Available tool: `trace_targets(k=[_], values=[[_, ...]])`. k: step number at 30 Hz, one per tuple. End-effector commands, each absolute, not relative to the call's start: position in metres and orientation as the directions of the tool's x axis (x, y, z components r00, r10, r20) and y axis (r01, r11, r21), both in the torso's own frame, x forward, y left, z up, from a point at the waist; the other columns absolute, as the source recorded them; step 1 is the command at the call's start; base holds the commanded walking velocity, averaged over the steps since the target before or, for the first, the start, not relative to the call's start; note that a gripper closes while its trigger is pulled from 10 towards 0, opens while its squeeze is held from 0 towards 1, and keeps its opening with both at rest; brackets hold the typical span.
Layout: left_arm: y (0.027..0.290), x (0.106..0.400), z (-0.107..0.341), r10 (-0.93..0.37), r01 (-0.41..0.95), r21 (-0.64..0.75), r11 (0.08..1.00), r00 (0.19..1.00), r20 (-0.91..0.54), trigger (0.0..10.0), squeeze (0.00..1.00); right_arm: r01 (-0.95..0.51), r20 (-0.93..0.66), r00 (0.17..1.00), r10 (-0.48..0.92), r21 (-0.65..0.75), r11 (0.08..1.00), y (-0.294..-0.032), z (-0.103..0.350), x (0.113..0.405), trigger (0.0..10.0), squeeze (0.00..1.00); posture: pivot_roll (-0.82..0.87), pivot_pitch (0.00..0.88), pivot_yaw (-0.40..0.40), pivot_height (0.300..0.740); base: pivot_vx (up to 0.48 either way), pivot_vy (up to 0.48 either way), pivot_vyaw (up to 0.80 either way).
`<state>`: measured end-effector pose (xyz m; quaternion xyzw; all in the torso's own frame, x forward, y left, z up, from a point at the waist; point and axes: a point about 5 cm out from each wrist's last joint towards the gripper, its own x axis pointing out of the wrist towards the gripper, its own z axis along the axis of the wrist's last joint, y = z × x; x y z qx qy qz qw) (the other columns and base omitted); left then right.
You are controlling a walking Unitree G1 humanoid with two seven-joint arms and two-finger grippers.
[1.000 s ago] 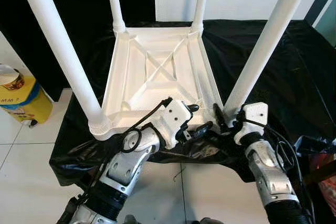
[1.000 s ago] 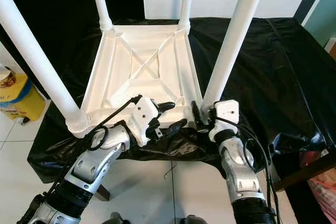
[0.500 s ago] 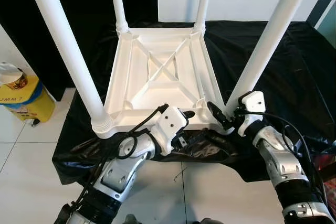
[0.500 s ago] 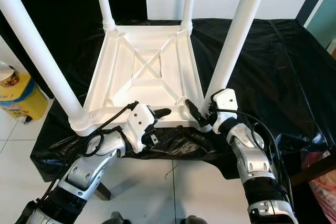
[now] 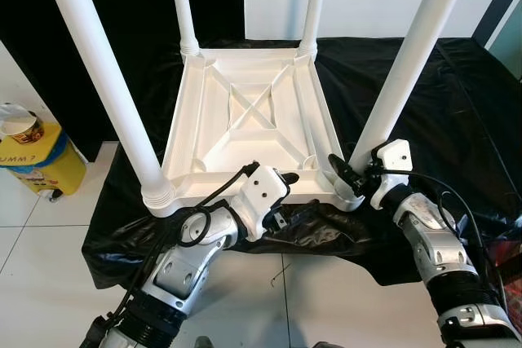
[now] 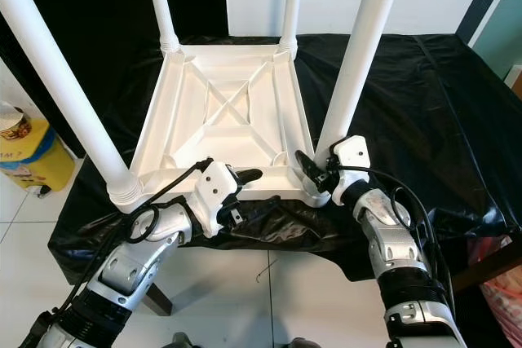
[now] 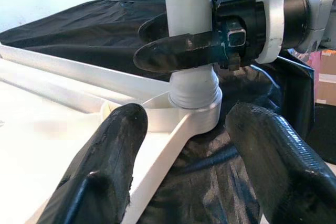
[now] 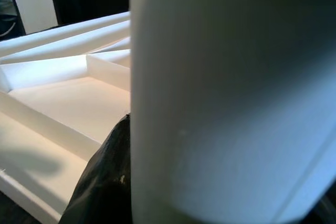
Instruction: Building children table
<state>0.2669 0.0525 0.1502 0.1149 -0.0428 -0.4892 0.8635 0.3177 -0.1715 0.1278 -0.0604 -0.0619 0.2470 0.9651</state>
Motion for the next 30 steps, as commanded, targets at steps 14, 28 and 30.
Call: trace_targets(k=[14, 28, 30], values=[[0.052, 0.268, 0.155, -0.855, 0.832, 0.238, 0.501, 0.518, -0.013, 10.0, 0.00, -0.186, -0.005, 0.982, 0.186, -0.084, 0.979, -0.141, 0.109, 0.313, 10.0, 0.00, -0.02, 0.035, -0.062, 0.740, 0.000, 0.000, 0.00], [0.063, 0.260, 0.154, -0.823, 0.806, 0.219, 0.550, 0.568, -0.020, 10.0, 0.00, 0.016, 0.024, 1.000, -0.016, 0.016, 1.000, -0.110, 0.113, 0.308, 10.0, 0.00, 0.05, 0.077, -0.075, 0.740, 0.000, 0.000, 0.00], [0.063, 0.260, 0.154, -0.823, 0.806, 0.219, 0.550, 0.568, -0.020, 10.0, 0.00, 0.016, 0.024, 1.000, -0.016, 0.016, 1.000, -0.110, 0.113, 0.308, 10.0, 0.00, 0.05, 0.077, -0.075, 0.740, 0.000, 0.000, 0.00]])
